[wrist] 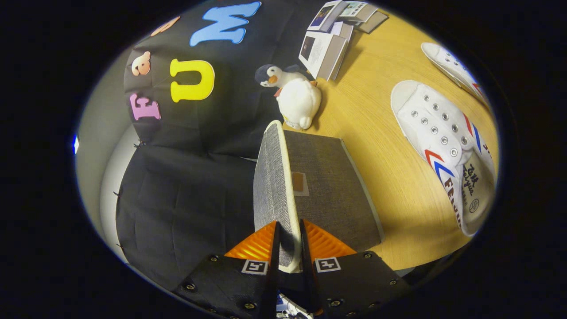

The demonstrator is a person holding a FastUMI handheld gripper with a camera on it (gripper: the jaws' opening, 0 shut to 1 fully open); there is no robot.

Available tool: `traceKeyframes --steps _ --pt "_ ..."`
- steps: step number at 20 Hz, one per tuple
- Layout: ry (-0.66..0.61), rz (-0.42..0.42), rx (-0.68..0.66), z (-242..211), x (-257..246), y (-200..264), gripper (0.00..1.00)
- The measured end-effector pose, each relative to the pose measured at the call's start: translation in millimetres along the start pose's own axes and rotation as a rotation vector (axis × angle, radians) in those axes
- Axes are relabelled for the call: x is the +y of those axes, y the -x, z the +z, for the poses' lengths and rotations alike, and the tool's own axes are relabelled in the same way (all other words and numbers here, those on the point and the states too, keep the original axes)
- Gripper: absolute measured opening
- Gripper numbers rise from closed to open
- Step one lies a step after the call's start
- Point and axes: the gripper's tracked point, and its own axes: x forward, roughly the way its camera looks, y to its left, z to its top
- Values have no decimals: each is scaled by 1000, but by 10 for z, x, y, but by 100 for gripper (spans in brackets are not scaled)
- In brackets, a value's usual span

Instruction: Open the storage box then place both shoes into the box .Put the left shoe in first, then the right shoe, with the right side of both shoes facing outward in a uniform manner.

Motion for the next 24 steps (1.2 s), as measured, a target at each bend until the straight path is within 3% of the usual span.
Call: traceKeyframes --steps 1,3,6,13,24 --pt "20 11 -12 50 -7 70 25" --pt "17 -1 -37 57 61 23 0" --pt "60 -19 -21 50 161 25 0" --pt "133 32 -22 57 700 75 0" --pt "321 14 -51 -80 1497 -118 0"
